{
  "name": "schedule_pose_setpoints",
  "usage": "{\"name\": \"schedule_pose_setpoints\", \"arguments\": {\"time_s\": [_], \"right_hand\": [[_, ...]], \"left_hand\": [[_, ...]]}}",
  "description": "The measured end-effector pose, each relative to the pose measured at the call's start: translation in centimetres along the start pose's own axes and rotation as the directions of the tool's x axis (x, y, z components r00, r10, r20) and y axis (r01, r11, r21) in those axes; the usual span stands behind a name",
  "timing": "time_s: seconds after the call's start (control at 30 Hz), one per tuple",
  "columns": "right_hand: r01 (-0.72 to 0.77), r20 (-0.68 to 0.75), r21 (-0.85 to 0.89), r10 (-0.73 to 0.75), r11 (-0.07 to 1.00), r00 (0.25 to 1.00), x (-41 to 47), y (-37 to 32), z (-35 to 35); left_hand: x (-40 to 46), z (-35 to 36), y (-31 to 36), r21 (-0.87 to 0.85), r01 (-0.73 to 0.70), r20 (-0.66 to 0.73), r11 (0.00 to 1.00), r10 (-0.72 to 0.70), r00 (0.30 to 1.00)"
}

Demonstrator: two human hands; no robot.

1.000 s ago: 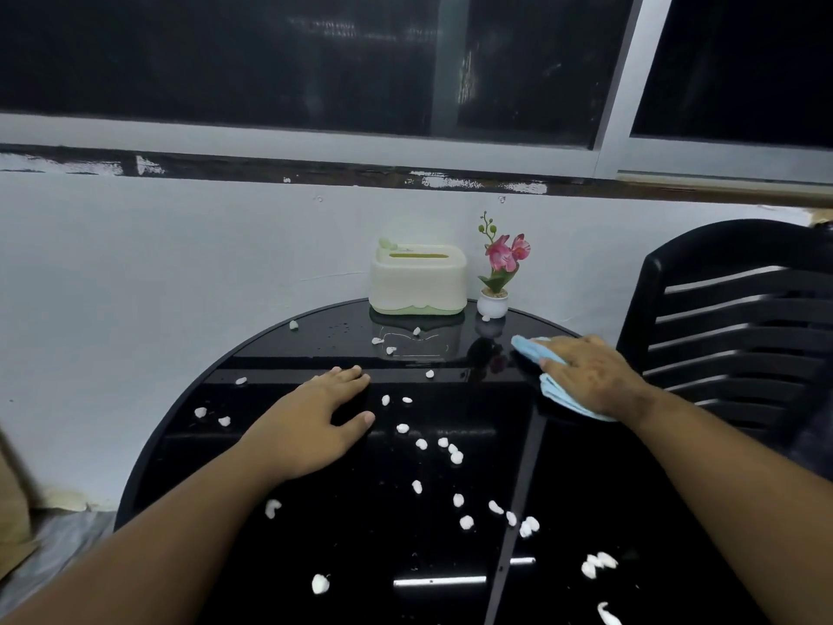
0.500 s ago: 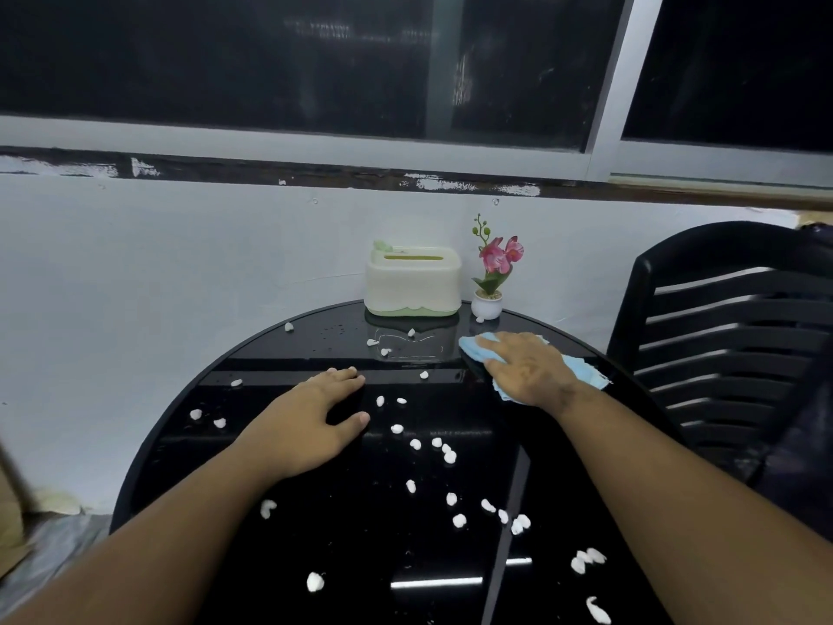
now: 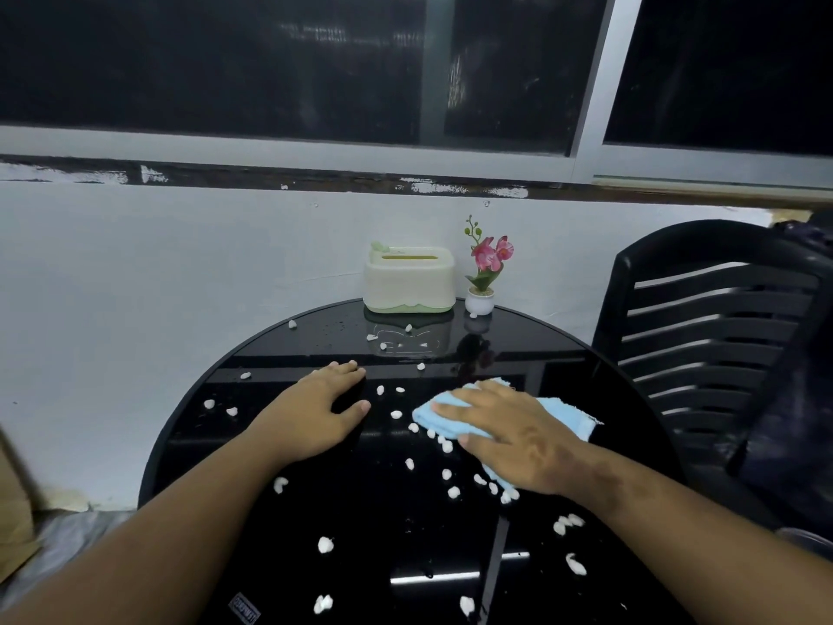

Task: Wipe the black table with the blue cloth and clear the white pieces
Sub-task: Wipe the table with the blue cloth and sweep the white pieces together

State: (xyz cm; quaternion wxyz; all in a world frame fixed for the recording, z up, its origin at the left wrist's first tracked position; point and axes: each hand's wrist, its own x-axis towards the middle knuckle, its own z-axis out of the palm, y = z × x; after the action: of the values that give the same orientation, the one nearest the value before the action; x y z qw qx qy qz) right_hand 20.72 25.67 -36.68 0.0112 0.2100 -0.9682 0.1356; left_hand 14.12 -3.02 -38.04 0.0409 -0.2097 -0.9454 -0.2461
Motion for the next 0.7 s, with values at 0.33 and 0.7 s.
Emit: {"name": "schedule_pose_setpoints", "arguments": {"time_s": [0.33, 0.7], "right_hand": [[-0.07, -0.115, -0.019, 0.067, 0.997, 0.991, 2.9, 6.8, -1.7], [-0.45, -0.23, -0.064, 0.426, 0.891, 0.875, 13.9, 7.5, -0.9]], "left_hand": [[0.4, 0.2, -0.2, 0.028, -0.014, -0.003, 0.999, 0.015, 1.0], [0.7, 0.2, -0.4, 0.046, -0.017, -0.037, 0.999, 0.018, 0.999]]}}
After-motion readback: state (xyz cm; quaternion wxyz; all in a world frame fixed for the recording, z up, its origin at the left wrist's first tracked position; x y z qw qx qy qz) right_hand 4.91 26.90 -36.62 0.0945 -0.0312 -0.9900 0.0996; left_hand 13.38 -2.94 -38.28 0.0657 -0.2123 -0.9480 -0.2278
